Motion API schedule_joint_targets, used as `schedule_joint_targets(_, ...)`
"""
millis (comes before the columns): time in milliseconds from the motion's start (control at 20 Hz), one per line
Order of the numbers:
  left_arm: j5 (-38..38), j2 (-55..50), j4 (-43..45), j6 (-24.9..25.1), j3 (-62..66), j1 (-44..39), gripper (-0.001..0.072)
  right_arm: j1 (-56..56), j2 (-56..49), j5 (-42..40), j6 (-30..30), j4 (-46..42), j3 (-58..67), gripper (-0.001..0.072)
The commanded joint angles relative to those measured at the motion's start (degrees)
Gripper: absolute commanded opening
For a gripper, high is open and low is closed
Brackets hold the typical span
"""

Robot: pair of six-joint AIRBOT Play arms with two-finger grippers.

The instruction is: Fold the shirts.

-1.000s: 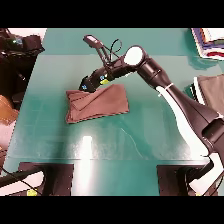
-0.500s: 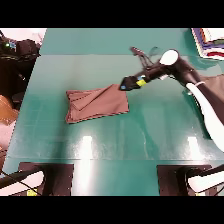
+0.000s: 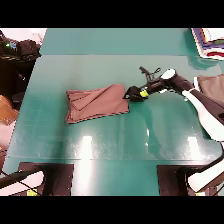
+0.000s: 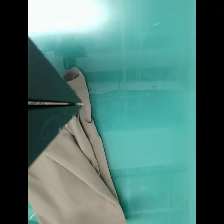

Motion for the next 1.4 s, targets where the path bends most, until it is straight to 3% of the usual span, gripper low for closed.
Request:
schedule_joint_targets(0,0.02,0.04,-0.11,0.0,0.0,0.0,0.0028,4.09,-7.06,-0.11,-0.17,6.25,6.88,0.054)
schedule_joint_targets(100,0.0,0.04,-0.87,-0.02,0.0,0.0,0.0028,5.79,-9.99,0.11,-0.17,6.25,11.32,0.0314)
schedule_joint_targets(200,0.33,0.04,-4.46,-0.02,-0.72,0.0,0.0027,6.51,-11.32,0.39,-0.22,6.21,14.73,0.0042)
schedule_joint_targets(250,0.63,0.04,-6.21,0.0,-1.46,0.0,0.0027,6.51,-11.17,-0.15,-0.24,5.99,15.98,0.0017)
schedule_joint_targets(500,1.73,0.02,-5.42,1.18,-4.59,-7.78,0.0026,-0.44,-4.37,-0.92,0.96,-2.05,19.8,0.0017)
schedule_joint_targets(850,5.16,0.0,-5.46,1.53,-4.63,-18.27,0.0027,-25.62,10.88,2.99,8.28,-16.63,19.78,0.0017)
schedule_joint_targets(1100,7.28,0.0,-5.84,1.44,-4.63,-19.63,0.0027,-42.8,15.8,3.5,8.44,-17.31,19.78,0.0017)
schedule_joint_targets(1350,7.15,0.0,-5.84,1.4,-4.63,-19.63,0.0027,-49.53,16.15,1.49,8.46,-16.11,20.11,0.0017)
